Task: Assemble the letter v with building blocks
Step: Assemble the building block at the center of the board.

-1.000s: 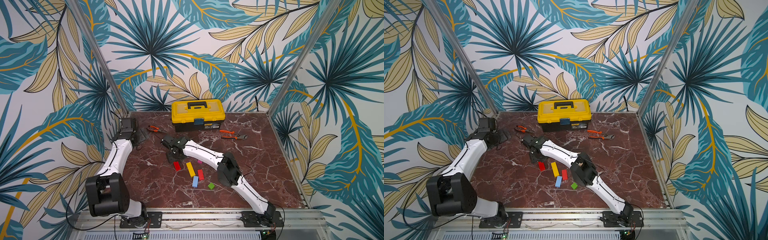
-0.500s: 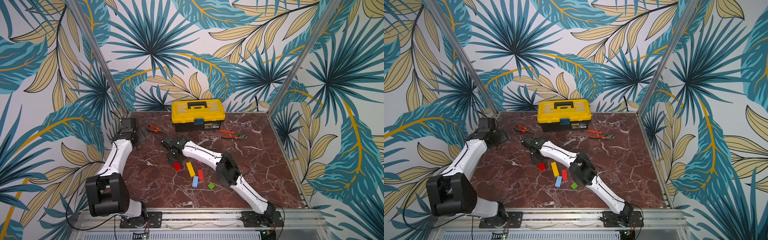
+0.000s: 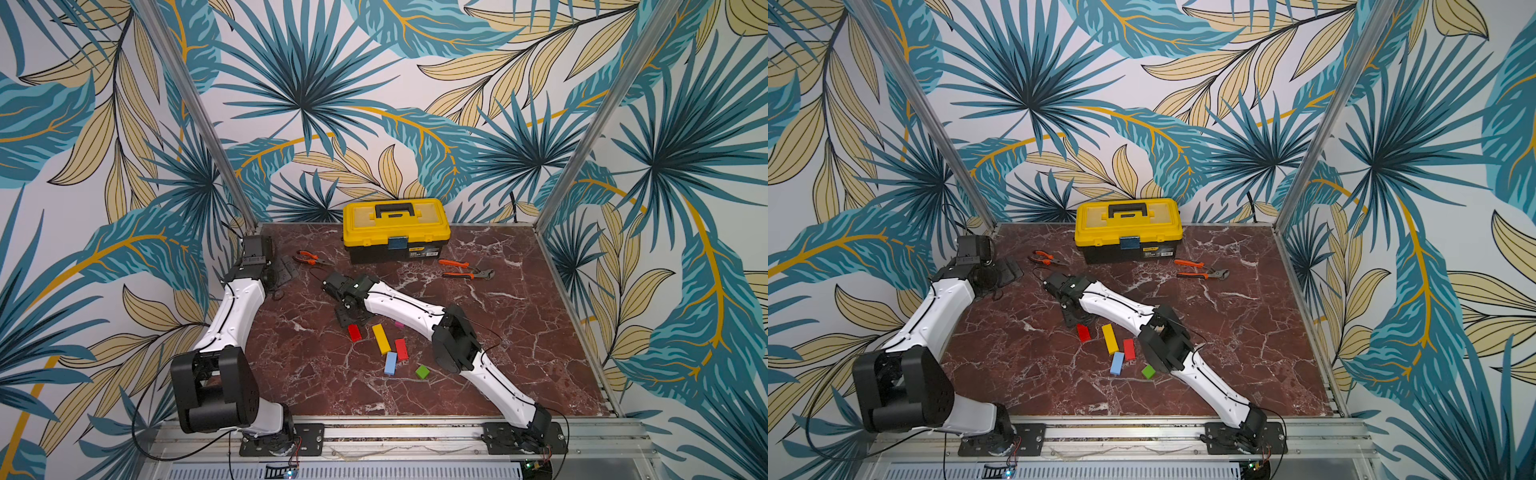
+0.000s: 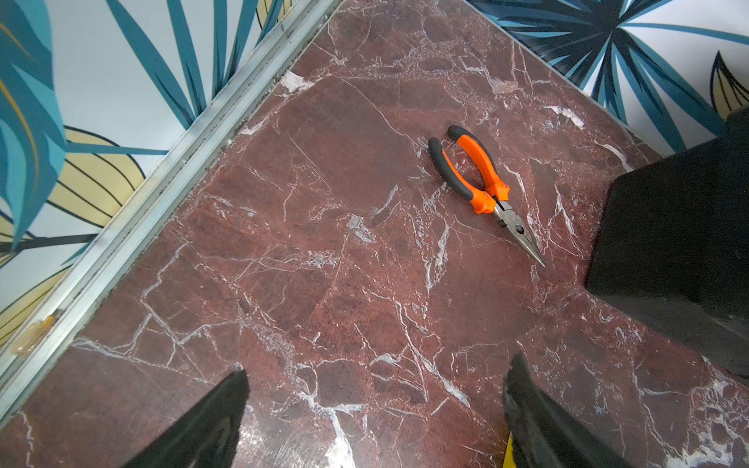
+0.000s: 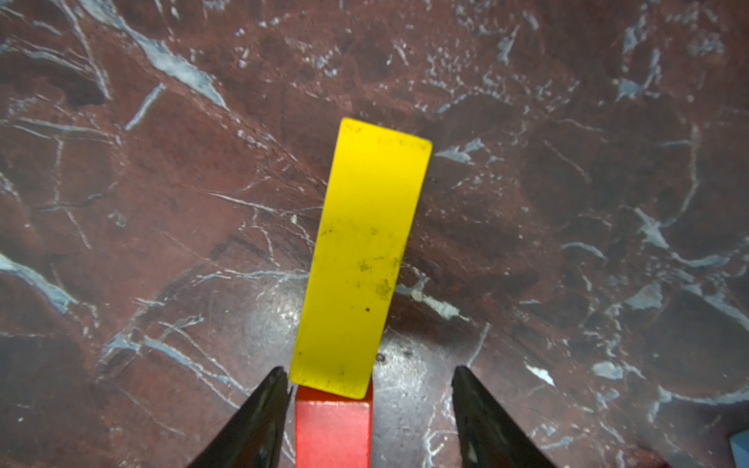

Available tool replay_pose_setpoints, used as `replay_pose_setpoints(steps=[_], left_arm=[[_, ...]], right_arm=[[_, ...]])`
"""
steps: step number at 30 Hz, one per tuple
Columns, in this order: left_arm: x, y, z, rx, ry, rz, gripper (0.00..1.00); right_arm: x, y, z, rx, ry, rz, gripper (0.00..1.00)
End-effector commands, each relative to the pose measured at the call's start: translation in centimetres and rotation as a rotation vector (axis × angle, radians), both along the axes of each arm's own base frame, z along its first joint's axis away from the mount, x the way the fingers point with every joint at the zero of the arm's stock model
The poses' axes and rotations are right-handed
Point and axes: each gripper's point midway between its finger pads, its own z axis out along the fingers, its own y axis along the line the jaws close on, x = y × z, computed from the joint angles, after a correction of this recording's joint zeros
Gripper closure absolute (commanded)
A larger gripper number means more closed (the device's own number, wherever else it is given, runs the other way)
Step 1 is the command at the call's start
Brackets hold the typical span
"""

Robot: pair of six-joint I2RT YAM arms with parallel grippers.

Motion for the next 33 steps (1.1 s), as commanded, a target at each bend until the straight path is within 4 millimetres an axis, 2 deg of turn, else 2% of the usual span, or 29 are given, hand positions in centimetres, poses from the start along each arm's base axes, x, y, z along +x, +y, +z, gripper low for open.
replay_pose_setpoints(steps=[1,5,14,33], left_arm=[[0.16,0.51,-0.45,-0.001,0.003,0.003,0.01],[0.16,0.53,-0.45,-0.001,0.003,0.004,0.01],[0.14,0.52,-0.52,-0.002,0.004,0.003,0.01],[0.19,0.51,-0.47,-0.004,0.001,0.001,0.01]], right_arm=[[-0.36,-0.20,-1.52,-0.038,0.017,0.022,0.34],[-0.51,0.32,-1.55,-0.027,0.015,0.039,0.34],[-0.38,0.00,-2.24,-0.059,0.013,0.034,0.34],[-0.08,-0.63,-1.81,-0.080,-0.006,0.017,0.35]])
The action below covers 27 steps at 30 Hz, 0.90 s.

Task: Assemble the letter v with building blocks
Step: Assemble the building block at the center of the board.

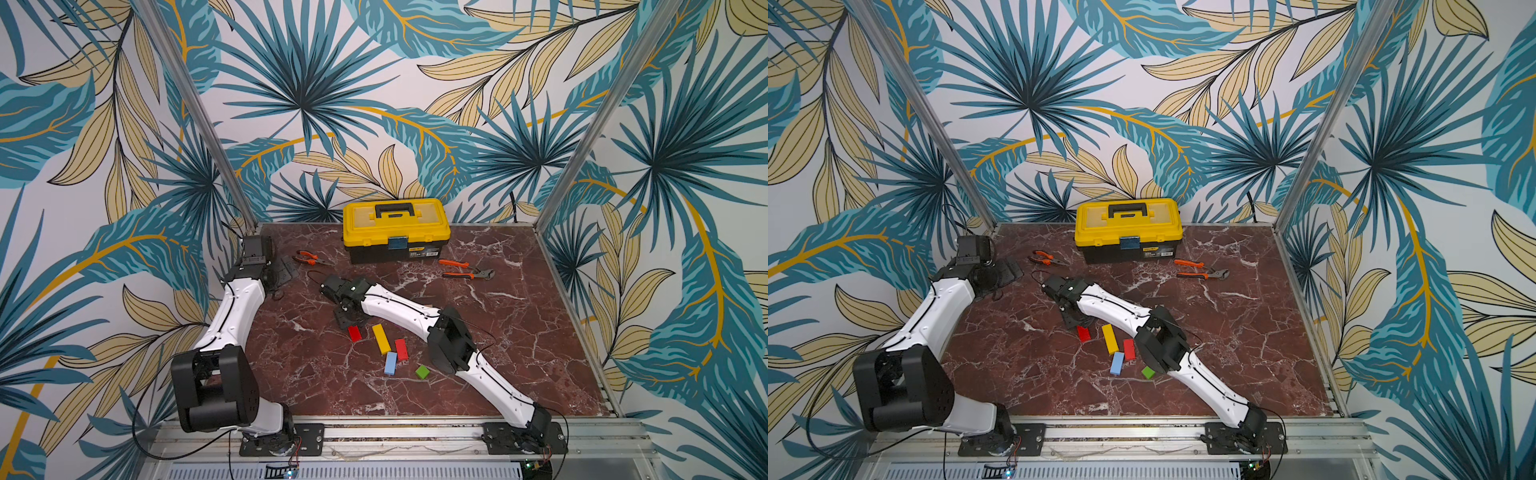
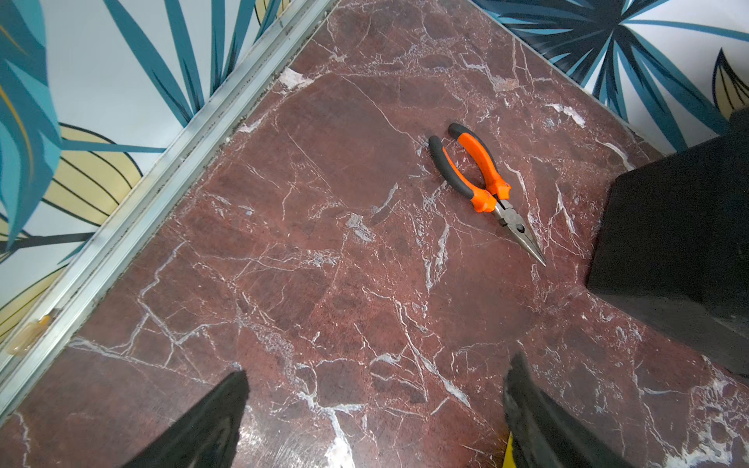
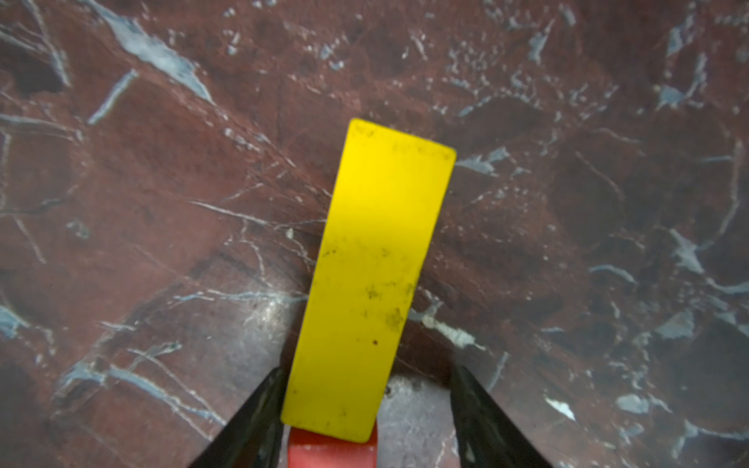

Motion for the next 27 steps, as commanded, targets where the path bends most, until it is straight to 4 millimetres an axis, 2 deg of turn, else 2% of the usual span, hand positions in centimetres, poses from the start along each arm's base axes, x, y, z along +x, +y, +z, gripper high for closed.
replay_pose_setpoints(steps=[1,27], left_arm=[[0.12,0.57,-0.32,0.001,-0.002,0.004,0.01],[0.16,0.59,-0.19,-0.001,-0.007,0.003,0.01]], right_arm=[[-0.37,-0.92,-0.48,-0.050,0.006,-0.004,0.35],[-0.42,-1.49,-0.20,-0.058,-0.004,-0.013,0.35]])
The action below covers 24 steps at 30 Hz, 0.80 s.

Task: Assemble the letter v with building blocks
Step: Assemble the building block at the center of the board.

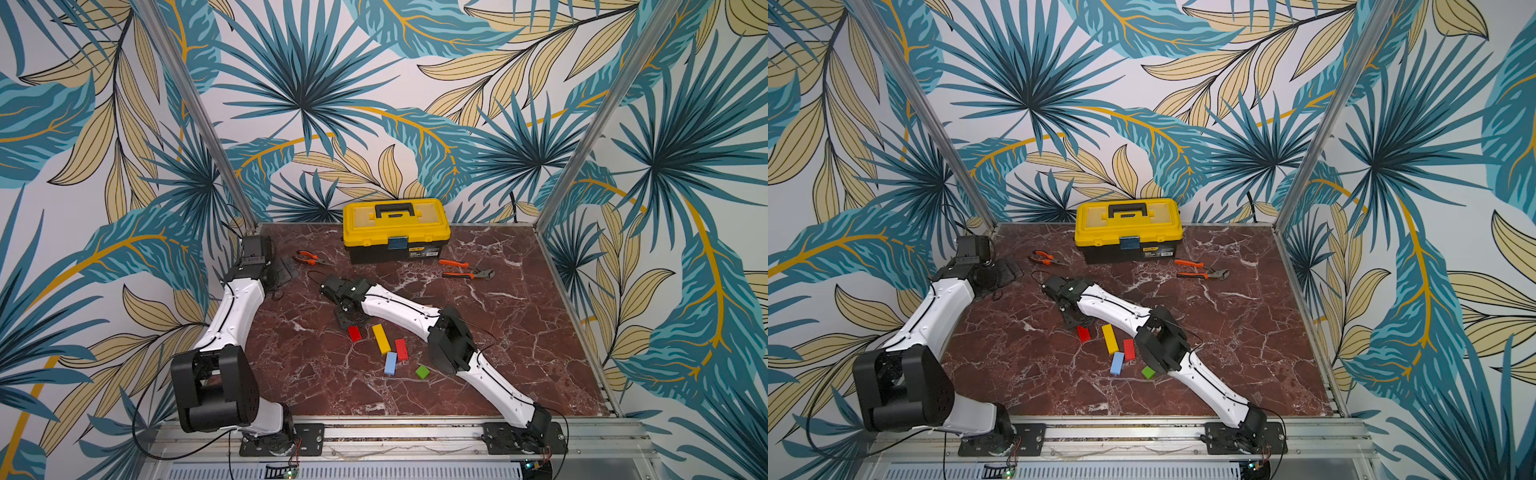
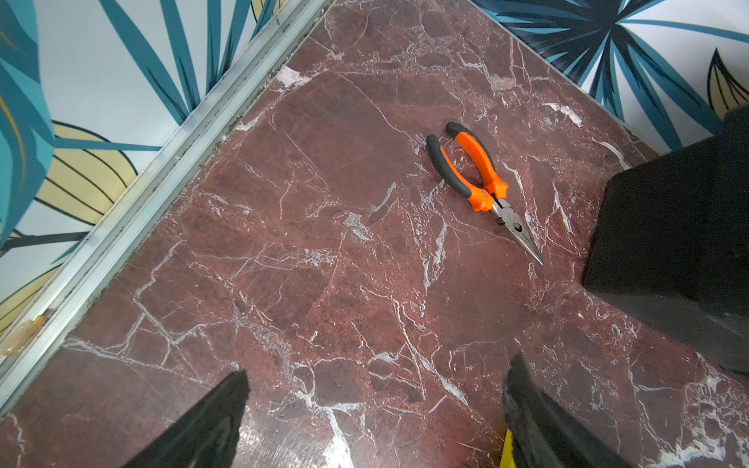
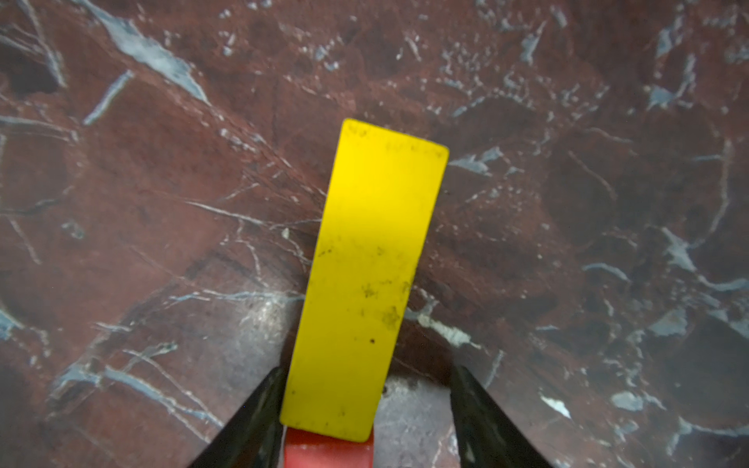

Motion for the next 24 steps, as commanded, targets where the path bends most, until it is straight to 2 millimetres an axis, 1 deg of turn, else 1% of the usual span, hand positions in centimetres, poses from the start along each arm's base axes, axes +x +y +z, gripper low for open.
replay_pose_setpoints(steps=[1,4,7,11,15,17,20,24], left_arm=[[0.1,0.6,-0.3,0.007,-0.003,0.006,0.01],[0.1,0.6,-0.2,0.007,-0.004,0.006,0.00],[0.1,0.7,-0.3,0.007,-0.003,0.007,0.01],[0.2,0.7,-0.3,0.007,-0.002,0.007,0.01],[0.2,0.7,-0.3,0.007,-0.003,0.009,0.01],[0.2,0.8,-0.3,0.007,-0.002,0.011,0.01],[0.2,0.8,-0.3,0.007,-0.002,0.010,0.01],[0.1,0.8,-0.2,0.007,-0.005,0.011,0.01]], right_arm=[[-0.5,-1.3,-0.1,-0.051,0.003,-0.008,0.35],[-0.4,-1.0,0.6,-0.036,-0.011,-0.004,0.35],[-0.3,-0.6,1.6,-0.008,-0.042,0.019,0.35],[-0.3,0.0,3.8,0.038,-0.094,0.054,0.34],[-0.4,-0.1,5.8,0.070,-0.134,0.065,0.32],[-0.5,-0.4,6.5,0.074,-0.144,0.073,0.31],[-0.9,-1.2,6.8,0.058,-0.143,0.076,0.30],[-1.7,-3.1,6.2,0.000,-0.122,0.049,0.30]])
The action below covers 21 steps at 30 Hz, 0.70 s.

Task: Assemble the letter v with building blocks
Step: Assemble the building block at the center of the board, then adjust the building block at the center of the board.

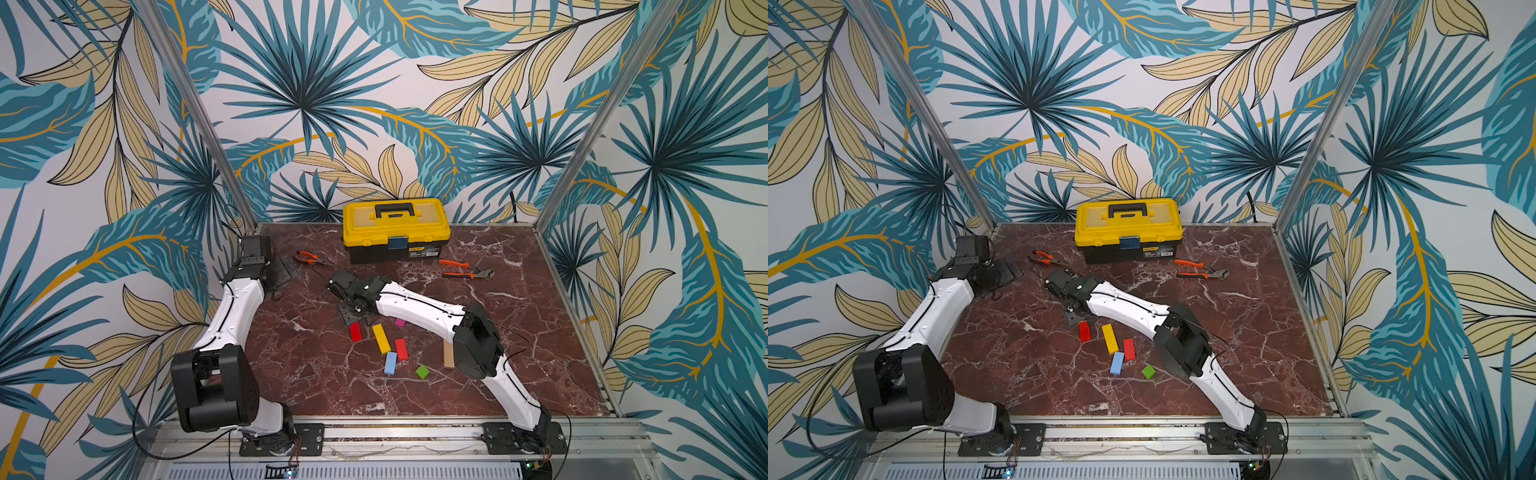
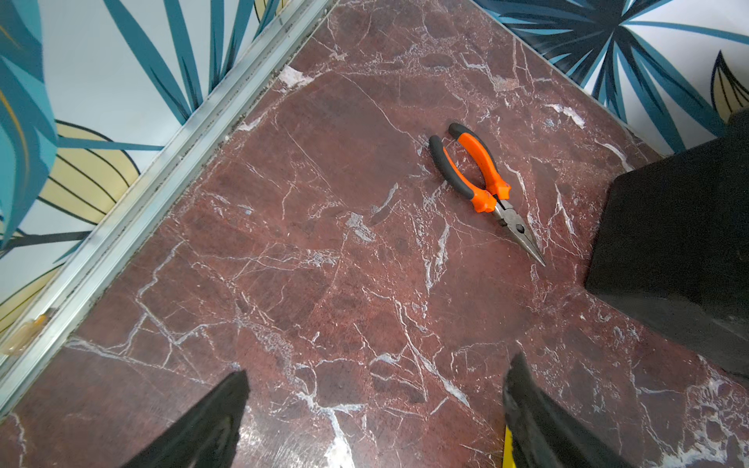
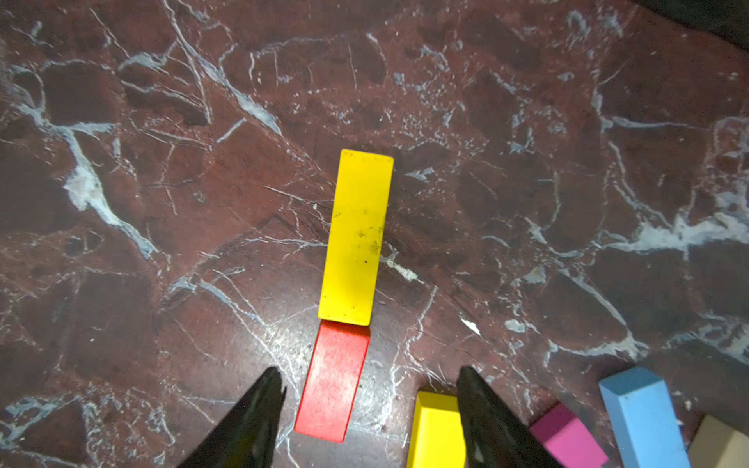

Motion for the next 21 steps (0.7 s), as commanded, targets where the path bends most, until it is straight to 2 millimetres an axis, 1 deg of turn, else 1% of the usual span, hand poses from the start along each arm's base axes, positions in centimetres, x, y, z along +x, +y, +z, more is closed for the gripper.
replay_pose_setpoints(steps=[1,4,8,14,15,16,21], left_arm=[[0.1,0.6,-0.1,0.008,-0.008,0.006,0.01],[0.1,0.6,-0.1,0.008,-0.007,0.006,0.01],[0.1,0.7,-0.1,0.007,-0.007,0.008,0.01],[0.1,0.6,0.1,0.008,-0.012,0.007,0.01],[0.1,0.6,0.1,0.008,-0.014,0.007,0.01],[0.2,0.1,0.0,-0.015,-0.015,-0.011,0.01],[0.2,0.2,0.1,-0.014,-0.019,-0.010,0.01]], right_arm=[[-0.9,-2.3,-0.9,-0.076,0.013,-0.022,0.30],[-1.7,-4.1,-1.9,-0.121,0.037,-0.049,0.30],[-2.8,-5.5,-3.0,-0.148,0.067,-0.062,0.31],[-3.6,-7.1,-3.8,-0.182,0.086,-0.082,0.31],[-3.8,-7.3,-4.0,-0.186,0.092,-0.084,0.31],[-3.9,-7.5,-4.1,-0.190,0.097,-0.088,0.31],[-4.4,-8.3,-5.0,-0.201,0.127,-0.103,0.32]])
